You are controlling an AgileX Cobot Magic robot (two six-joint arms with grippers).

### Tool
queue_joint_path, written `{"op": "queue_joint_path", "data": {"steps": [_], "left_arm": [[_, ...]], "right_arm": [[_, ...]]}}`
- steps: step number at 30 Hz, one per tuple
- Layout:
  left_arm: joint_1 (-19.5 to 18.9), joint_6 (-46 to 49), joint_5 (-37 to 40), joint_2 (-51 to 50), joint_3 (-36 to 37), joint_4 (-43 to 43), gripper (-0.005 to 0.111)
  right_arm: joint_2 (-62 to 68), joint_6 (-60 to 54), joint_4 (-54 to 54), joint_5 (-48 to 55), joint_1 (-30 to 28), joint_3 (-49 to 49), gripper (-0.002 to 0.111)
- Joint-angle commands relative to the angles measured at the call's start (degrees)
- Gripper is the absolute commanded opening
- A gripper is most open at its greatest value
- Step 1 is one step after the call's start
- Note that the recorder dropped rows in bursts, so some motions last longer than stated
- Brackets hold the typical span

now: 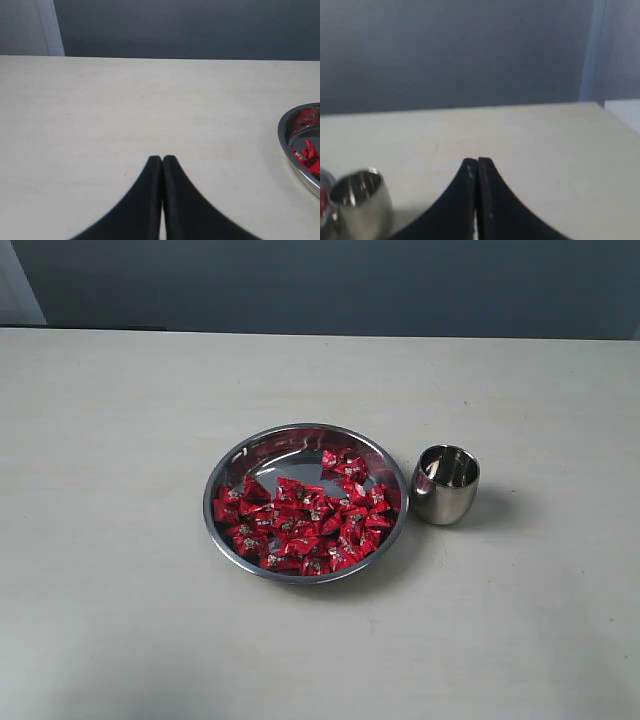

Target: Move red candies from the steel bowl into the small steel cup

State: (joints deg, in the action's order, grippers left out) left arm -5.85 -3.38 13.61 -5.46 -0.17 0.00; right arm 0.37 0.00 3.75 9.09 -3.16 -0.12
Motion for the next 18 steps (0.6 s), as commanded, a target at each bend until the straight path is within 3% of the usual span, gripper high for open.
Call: {"op": "queue_joint_path", "data": {"steps": [1, 6, 8, 9, 11, 12, 18], "left_arm": [[0.29, -0.13, -0.34, 0.39, 0.17, 0.0, 0.0], [0.29, -0.13, -0.34, 0.39, 0.17, 0.0, 0.0], [0.29, -0.13, -0.34, 0.39, 0.17, 0.0, 0.0], [0.29, -0.13, -0.34, 0.39, 0.17, 0.0, 0.0], [0.29, -0.13, -0.34, 0.39, 0.17, 0.0, 0.0], [0.29, -0.13, -0.34, 0.39, 0.17, 0.0, 0.0], [0.29, -0.13, -0.34, 0.39, 0.17, 0.0, 0.0]], "right_arm": [[-0.37, 0.0, 3.03, -14.84, -0.17, 0.12, -0.001], [-0.37, 0.0, 3.44, -26.67, -0.17, 0.12, -0.001], [-0.37, 8.05, 4.78, -27.77, -0.17, 0.12, -0.001], [-0.37, 20.19, 5.54, -27.39, -0.17, 0.12, -0.001], [-0.37, 38.01, 5.55, -25.8, -0.17, 0.12, -0.001], [-0.37, 41.43, 5.55, -24.73, -0.17, 0.12, -0.001], [-0.37, 42.63, 8.28, -7.49, -0.17, 0.12, -0.001]]}}
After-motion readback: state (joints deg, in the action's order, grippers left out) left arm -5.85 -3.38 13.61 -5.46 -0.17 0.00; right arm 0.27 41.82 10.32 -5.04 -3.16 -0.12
